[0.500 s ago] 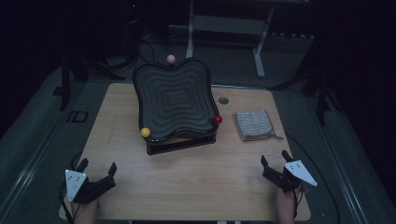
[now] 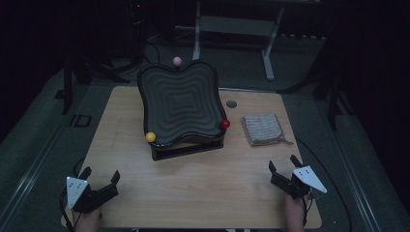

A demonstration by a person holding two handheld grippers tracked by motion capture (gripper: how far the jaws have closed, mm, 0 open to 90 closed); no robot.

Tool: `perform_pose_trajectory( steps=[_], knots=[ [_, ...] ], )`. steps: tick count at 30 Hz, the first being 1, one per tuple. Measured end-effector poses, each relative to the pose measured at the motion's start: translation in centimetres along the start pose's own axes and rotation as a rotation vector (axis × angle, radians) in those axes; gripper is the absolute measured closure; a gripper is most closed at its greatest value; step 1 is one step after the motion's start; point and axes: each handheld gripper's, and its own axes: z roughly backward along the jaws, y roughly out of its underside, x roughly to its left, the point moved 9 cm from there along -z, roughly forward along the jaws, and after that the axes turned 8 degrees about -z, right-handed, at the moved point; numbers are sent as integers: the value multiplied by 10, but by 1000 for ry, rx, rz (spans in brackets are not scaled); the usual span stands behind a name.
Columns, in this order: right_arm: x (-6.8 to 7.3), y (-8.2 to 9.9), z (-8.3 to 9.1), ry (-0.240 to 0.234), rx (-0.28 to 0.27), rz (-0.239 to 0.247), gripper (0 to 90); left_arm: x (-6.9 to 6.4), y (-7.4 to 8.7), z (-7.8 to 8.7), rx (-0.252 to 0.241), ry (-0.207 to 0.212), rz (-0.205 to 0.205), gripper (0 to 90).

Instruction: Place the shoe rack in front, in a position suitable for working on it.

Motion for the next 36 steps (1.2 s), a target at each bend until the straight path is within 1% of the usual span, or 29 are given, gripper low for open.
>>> perform_pose_trajectory(
  steps=[1, 2, 3, 4, 5, 7, 9, 10, 11, 13, 14, 15, 17, 19, 20, 22, 24, 26, 27, 30, 32, 33, 36],
  knots=[
    [0, 0, 0, -1, 3, -3, 139, -1, -1, 1, -5, 5, 1, 15],
    [0, 0, 0, 0, 4, -4, 139, -3, 0, 0, 1, 9, 0, 15],
    [0, 0, 1, 4, 8, -2, 139, -6, -1, 0, 3, 7, -10, 15],
    [0, -2, 1, 0, 9, -1, 139, -9, -1, 0, 3, 16, -29, 15],
    [1, -4, 1, -4, 4, -1, 139, -13, -2, -1, 12, 31, -40, 15],
    [2, -10, 1, -12, 4, 7, 139, -21, -7, -3, 12, 62, -40, 15],
    [5, -18, 1, -33, -14, 10, 139, -28, -12, -5, 18, 89, -44, 15],
    [7, -23, 1, -42, -24, 16, 139, -32, -15, -6, 20, 105, -55, 15],
    [9, -27, 0, -45, -30, 23, 139, -35, -19, -7, 19, 117, -64, 15],
    [14, -34, -1, -70, -35, 25, 139, -39, -27, -9, 8, 140, -89, 15],
    [18, -37, -2, -85, -39, 30, 139, -42, -33, -10, 0, 157, -86, 15],
    [21, -41, -4, -95, -39, 42, 139, -42, -37, -11, 0, 165, -88, 15],
    [24, -47, -6, -99, -42, 44, 138, -43, -46, -14, -6, 164, -97, 15],
    [27, -57, -7, -108, -61, 30, 138, -43, -55, -17, -10, 167, -101, 15],
    [28, -61, -8, -111, -66, 19, 138, -43, -58, -18, -6, 174, -93, 15],
    [30, -70, -10, -118, -75, -1, 138, -45, -67, -21, -8, 185, -100, 15],
    [34, -78, -13, -135, -74, -11, 138, -46, -74, -24, -6, 195, -118, 15],
    [38, -87, -15, -140, -83, 3, 138, -50, -82, -27, -6, 213, -143, 15],
    [41, -92, -17, -149, -88, 5, 138, -52, -87, -27, -11, 229, -144, 15],
    [48, -105, -22, -171, -104, 12, 136, -61, -101, -29, -30, 306, -147, 15],
    [54, -112, -26, -185, -106, 24, 136, -66, -108, -31, -28, 354, -146, 15],
    [57, -116, -28, -196, -106, 34, 135, -68, -111, -33, -25, 370, -147, 15],
    [68, -125, -36, -235, -104, 42, 135, -73, -116, -41, -4, 384, -177, 15]
  ],
)
